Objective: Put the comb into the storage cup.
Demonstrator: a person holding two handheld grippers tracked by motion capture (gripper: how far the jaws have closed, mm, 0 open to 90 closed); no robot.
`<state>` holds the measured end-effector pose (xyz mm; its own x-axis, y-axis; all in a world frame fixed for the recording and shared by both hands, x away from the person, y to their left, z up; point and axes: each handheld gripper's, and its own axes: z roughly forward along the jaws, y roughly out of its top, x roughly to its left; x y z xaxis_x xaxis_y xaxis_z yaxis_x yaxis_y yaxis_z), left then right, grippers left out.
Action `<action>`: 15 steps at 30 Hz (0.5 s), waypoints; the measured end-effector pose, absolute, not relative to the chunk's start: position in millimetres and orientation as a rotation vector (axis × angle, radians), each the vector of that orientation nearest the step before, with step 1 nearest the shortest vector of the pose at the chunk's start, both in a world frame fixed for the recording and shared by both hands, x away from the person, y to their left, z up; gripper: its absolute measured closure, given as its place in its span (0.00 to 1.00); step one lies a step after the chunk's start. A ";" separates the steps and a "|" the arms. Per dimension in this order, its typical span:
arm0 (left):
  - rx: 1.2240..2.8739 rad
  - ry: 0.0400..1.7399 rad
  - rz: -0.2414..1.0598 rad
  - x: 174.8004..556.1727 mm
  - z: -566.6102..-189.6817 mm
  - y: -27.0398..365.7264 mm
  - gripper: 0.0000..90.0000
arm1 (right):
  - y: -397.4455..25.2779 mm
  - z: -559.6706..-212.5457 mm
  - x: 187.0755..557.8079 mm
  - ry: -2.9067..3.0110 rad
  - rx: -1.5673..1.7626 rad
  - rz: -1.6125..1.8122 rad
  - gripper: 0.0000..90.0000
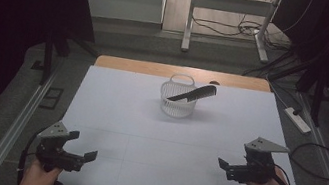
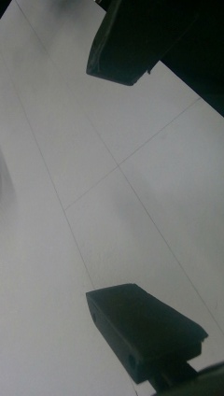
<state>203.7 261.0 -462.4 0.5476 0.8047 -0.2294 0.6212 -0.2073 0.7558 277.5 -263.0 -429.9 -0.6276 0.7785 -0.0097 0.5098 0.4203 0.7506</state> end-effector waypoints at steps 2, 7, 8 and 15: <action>1.921 1.158 0.270 203.5 -462.4 261.1 0.00 | -265.0 -430.5 276.3 2.322 1.107 1.038 0.00; 1.921 1.156 0.277 203.1 -462.2 261.6 0.00 | -271.4 -432.3 273.1 2.317 1.115 1.031 0.00; 1.921 1.155 0.277 203.1 -462.2 261.7 0.00 | -272.9 -432.7 272.5 2.316 1.120 1.025 0.00; 1.921 1.162 0.288 202.7 -462.2 263.9 0.00 | -281.7 -434.8 268.1 2.306 1.139 1.019 0.00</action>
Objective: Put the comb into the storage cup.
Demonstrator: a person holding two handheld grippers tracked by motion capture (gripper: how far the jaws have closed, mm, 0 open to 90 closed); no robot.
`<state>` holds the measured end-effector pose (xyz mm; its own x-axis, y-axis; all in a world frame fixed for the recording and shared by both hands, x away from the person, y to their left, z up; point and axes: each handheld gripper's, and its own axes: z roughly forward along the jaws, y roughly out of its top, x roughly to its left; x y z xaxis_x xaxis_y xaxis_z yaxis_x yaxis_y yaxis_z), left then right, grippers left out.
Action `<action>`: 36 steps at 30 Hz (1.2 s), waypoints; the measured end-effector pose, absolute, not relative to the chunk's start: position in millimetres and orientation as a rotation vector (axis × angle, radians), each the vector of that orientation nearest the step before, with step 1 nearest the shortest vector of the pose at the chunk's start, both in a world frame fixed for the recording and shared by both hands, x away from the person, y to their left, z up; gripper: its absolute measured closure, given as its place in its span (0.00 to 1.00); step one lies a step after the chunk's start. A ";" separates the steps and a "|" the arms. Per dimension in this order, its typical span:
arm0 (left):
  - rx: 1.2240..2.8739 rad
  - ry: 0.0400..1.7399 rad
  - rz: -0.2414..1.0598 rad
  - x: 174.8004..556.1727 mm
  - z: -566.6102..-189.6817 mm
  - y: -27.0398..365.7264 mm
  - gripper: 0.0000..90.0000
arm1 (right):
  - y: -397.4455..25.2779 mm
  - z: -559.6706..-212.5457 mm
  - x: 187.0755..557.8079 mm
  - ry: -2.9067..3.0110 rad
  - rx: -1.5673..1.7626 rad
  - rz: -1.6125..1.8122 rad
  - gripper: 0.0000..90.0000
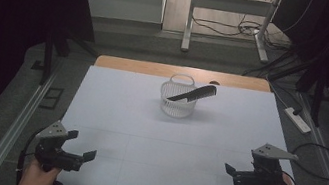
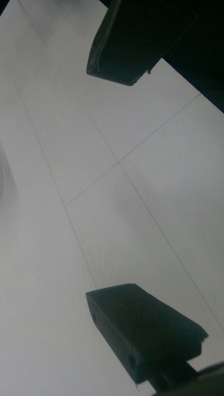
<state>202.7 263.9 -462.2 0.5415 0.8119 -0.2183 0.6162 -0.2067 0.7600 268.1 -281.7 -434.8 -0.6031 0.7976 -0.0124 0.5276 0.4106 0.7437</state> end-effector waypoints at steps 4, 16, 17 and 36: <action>1.921 1.163 0.286 202.8 -462.3 264.2 0.00 | -286.0 -435.9 265.5 2.303 1.149 1.013 0.00; 1.923 1.163 0.285 202.9 -462.4 264.1 0.00 | -297.3 -438.9 259.5 2.286 1.169 0.995 0.00; 1.923 1.163 0.285 202.9 -462.4 264.0 0.00 | -298.4 -439.1 259.0 2.283 1.173 0.994 0.00; 1.925 1.151 0.277 202.8 -462.4 264.1 0.00 | -318.5 -439.5 242.6 2.223 1.247 0.979 0.00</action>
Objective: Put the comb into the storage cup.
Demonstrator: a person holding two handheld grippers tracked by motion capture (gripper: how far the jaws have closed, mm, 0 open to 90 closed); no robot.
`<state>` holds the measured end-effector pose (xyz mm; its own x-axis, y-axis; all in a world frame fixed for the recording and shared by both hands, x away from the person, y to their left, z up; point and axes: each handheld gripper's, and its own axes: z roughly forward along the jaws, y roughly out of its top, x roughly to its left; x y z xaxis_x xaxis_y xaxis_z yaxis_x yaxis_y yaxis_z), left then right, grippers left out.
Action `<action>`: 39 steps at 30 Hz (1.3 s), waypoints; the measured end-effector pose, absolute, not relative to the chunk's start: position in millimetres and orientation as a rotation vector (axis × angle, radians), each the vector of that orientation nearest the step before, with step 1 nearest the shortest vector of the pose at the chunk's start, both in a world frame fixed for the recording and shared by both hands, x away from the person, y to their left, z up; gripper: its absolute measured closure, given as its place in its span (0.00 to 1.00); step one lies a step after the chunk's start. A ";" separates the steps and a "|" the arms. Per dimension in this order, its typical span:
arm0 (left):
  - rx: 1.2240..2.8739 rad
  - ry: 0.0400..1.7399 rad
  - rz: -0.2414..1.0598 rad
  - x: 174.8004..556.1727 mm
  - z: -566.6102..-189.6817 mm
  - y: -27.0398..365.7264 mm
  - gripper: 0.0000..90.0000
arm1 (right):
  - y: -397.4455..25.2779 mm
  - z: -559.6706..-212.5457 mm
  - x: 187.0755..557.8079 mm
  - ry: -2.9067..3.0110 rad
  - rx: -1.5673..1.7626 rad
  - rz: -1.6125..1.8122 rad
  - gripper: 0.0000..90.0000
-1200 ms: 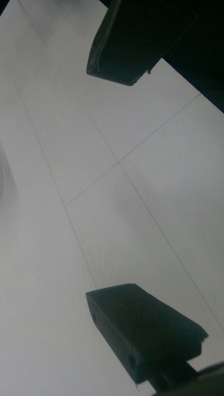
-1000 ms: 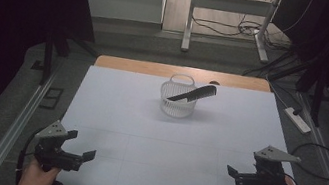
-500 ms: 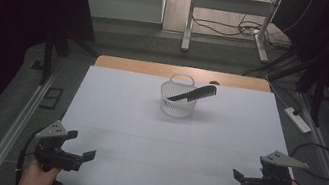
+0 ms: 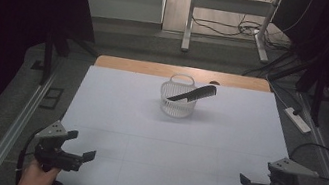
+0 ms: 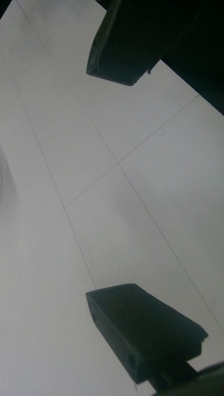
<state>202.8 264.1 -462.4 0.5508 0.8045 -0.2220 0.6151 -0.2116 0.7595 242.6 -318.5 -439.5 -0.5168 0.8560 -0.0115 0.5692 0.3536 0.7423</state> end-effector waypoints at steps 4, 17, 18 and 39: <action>1.925 1.147 0.273 203.0 -462.5 264.2 0.00 | -322.2 -440.0 239.4 2.214 1.260 0.975 0.00; 1.926 1.149 0.277 202.7 -462.3 264.1 0.00 | -332.2 -441.4 230.4 2.196 1.287 0.937 0.00; 1.927 1.150 0.279 202.7 -462.2 264.0 0.00 | -332.8 -441.1 229.8 2.194 1.290 0.935 0.00; 1.941 1.165 0.300 201.7 -461.8 264.6 0.00 | -336.6 -442.8 225.3 2.221 1.356 0.789 0.00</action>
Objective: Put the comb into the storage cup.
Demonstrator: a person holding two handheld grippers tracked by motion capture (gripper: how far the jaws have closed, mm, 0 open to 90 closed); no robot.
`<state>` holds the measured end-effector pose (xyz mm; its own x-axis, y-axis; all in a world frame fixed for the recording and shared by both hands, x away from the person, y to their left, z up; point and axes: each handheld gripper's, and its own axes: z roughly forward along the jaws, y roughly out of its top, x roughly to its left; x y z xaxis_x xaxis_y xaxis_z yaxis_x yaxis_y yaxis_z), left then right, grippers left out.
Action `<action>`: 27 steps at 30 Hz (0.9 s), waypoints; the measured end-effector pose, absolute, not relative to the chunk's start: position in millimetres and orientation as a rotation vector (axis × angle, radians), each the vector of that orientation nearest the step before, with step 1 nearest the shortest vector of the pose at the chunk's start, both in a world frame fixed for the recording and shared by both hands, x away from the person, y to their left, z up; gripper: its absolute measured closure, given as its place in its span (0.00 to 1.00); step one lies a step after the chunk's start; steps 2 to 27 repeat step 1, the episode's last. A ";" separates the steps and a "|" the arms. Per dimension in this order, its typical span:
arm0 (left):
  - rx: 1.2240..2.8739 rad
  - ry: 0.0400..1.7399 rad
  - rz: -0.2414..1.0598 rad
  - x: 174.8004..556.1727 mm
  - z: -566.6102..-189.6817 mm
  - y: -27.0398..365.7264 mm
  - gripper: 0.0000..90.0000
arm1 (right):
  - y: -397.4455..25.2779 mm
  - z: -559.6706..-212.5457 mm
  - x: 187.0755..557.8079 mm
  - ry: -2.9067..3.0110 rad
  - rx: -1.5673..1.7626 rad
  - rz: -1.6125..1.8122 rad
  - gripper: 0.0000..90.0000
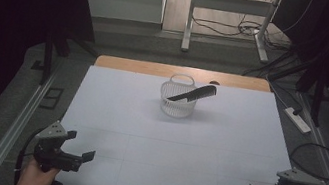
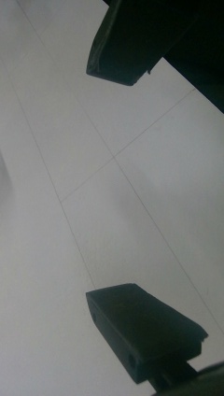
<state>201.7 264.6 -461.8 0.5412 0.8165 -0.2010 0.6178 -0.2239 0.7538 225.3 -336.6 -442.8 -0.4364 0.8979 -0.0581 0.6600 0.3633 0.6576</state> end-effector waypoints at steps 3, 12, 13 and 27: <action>1.941 1.165 0.299 202.1 -461.7 264.4 0.00 | -336.7 -442.9 225.3 2.221 1.354 0.789 0.00; 1.941 1.165 0.299 202.1 -461.7 264.4 0.00 | -336.7 -442.9 225.3 2.221 1.354 0.789 0.00; 1.941 1.165 0.299 202.1 -461.7 264.4 0.00 | -336.7 -442.9 225.3 2.221 1.354 0.789 0.00; 1.941 1.165 0.299 202.1 -461.7 264.4 0.00 | -336.7 -442.9 225.3 2.221 1.354 0.789 0.00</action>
